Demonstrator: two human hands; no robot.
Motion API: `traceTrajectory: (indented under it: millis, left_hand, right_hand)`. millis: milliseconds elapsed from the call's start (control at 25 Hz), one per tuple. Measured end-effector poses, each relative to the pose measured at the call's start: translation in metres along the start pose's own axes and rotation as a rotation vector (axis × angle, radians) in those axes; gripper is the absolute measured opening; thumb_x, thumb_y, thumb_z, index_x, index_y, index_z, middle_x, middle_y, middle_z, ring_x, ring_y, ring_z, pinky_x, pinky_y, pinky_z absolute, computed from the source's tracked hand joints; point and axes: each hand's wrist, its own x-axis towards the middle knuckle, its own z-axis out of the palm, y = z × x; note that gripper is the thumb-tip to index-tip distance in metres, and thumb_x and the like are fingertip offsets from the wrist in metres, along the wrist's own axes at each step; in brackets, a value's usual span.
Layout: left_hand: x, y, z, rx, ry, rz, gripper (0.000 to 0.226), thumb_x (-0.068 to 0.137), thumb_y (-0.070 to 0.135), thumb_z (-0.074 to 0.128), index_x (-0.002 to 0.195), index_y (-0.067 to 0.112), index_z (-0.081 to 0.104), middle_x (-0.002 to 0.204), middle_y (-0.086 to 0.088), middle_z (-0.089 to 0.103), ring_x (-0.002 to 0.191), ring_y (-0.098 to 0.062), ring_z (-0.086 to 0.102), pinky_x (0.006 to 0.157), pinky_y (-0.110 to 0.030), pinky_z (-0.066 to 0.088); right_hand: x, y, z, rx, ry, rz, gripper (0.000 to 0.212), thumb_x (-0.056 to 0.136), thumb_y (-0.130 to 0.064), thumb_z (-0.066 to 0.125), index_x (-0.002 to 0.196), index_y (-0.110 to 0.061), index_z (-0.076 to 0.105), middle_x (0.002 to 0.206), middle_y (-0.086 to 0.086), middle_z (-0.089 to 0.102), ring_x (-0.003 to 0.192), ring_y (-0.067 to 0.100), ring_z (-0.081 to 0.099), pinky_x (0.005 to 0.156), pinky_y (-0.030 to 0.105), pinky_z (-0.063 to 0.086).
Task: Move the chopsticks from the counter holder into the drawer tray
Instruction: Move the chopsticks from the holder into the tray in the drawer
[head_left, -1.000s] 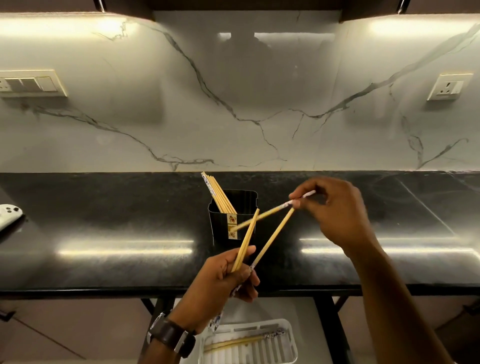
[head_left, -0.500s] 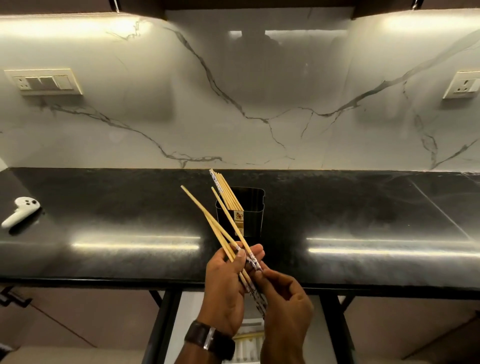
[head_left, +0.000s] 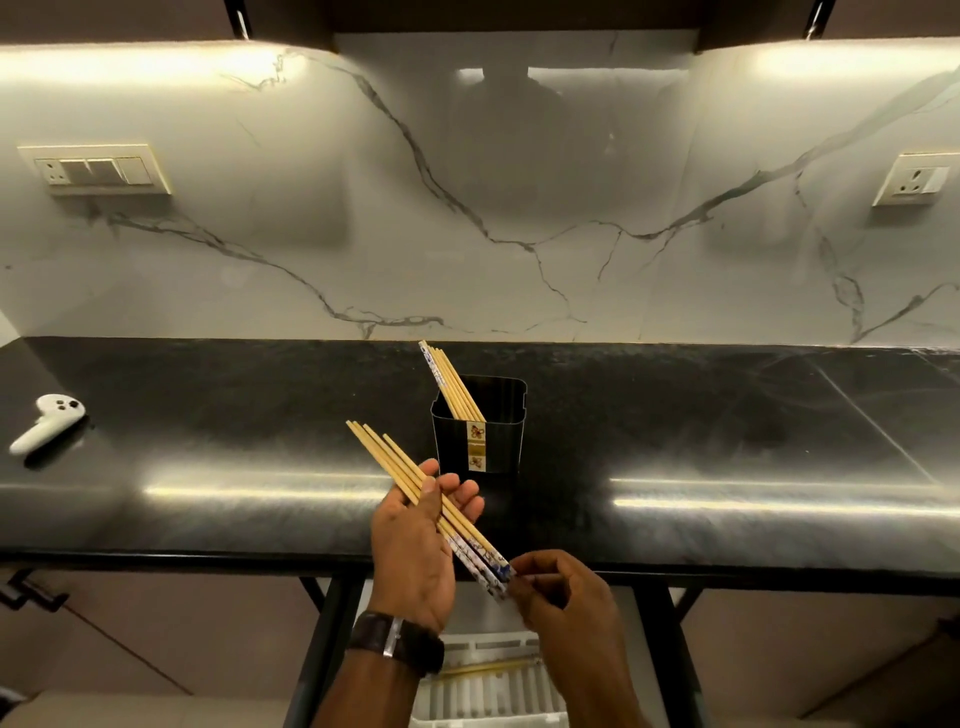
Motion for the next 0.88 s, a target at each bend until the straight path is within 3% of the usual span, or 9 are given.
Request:
traceTrajectory:
  millis: [40, 120, 240, 400, 560, 720, 880]
  left_hand:
    - [0.004, 0.001, -0.002, 0.006, 0.024, 0.024, 0.024, 0.105, 0.011, 0.043, 0.124, 0.007, 0.057, 0.091, -0.012, 0.066, 0.083, -0.026, 0.070, 0.082, -0.043, 0.057]
    - [0.005, -0.006, -0.003, 0.057, 0.035, 0.080, 0.023, 0.106, 0.012, 0.042, 0.123, 0.006, 0.056, 0.085, -0.009, 0.061, 0.076, -0.022, 0.065, 0.077, -0.039, 0.057]
    - [-0.005, -0.039, -0.005, 0.185, 0.005, 0.113, 0.021, 0.106, 0.015, 0.040, 0.116, 0.010, 0.057, 0.085, -0.009, 0.063, 0.078, -0.023, 0.067, 0.079, -0.041, 0.058]
    - [-0.006, -0.058, -0.016, 0.186, 0.070, 0.118, 0.020, 0.107, 0.017, 0.039, 0.112, 0.011, 0.058, 0.081, -0.007, 0.063, 0.073, -0.020, 0.067, 0.073, -0.038, 0.058]
    - [-0.003, -0.072, -0.026, 0.212, 0.098, 0.097, 0.021, 0.107, 0.019, 0.040, 0.117, 0.013, 0.057, 0.079, -0.006, 0.064, 0.074, -0.021, 0.066, 0.074, -0.040, 0.057]
    - [-0.001, -0.085, -0.034, 0.158, 0.195, 0.083, 0.020, 0.107, 0.018, 0.040, 0.118, 0.011, 0.055, 0.080, -0.007, 0.064, 0.074, -0.022, 0.068, 0.070, -0.036, 0.059]
    - [0.004, -0.106, -0.052, 0.127, 0.241, -0.057, 0.021, 0.107, 0.017, 0.041, 0.116, 0.005, 0.056, 0.089, -0.014, 0.071, 0.088, -0.032, 0.073, 0.088, -0.047, 0.058]
  right_hand:
    - [-0.002, -0.001, 0.001, 0.243, 0.008, 0.152, 0.005, 0.095, -0.015, 0.069, 0.095, -0.019, 0.073, 0.094, 0.006, 0.078, 0.092, 0.021, 0.072, 0.077, 0.028, 0.060]
    - [0.001, -0.001, 0.011, 0.730, 0.015, 0.479, 0.019, 0.102, -0.021, 0.058, 0.104, -0.008, 0.071, 0.105, 0.021, 0.074, 0.103, 0.034, 0.070, 0.091, 0.044, 0.058]
    - [0.013, -0.002, 0.033, 1.045, 0.029, 0.666, 0.032, 0.109, -0.023, 0.043, 0.109, 0.001, 0.065, 0.107, 0.030, 0.068, 0.099, 0.042, 0.066, 0.104, 0.053, 0.050]
    - [0.025, 0.010, 0.046, 1.112, 0.011, 0.706, 0.041, 0.110, -0.028, 0.038, 0.111, 0.005, 0.063, 0.114, 0.033, 0.066, 0.112, 0.047, 0.063, 0.108, 0.058, 0.046]
    - [0.022, 0.022, 0.041, 0.993, -0.098, 0.747, 0.040, 0.110, -0.026, 0.037, 0.112, 0.003, 0.065, 0.114, 0.032, 0.070, 0.114, 0.044, 0.065, 0.105, 0.054, 0.049]
    - [0.021, 0.032, 0.033, 0.948, -0.080, 0.755, 0.027, 0.107, -0.021, 0.050, 0.110, 0.003, 0.062, 0.107, 0.031, 0.069, 0.095, 0.042, 0.068, 0.091, 0.052, 0.055]
    - [0.033, 0.067, 0.021, 0.823, 0.009, 0.782, 0.010, 0.095, 0.002, 0.065, 0.101, 0.009, 0.066, 0.107, 0.032, 0.069, 0.087, 0.038, 0.071, 0.069, 0.042, 0.064]
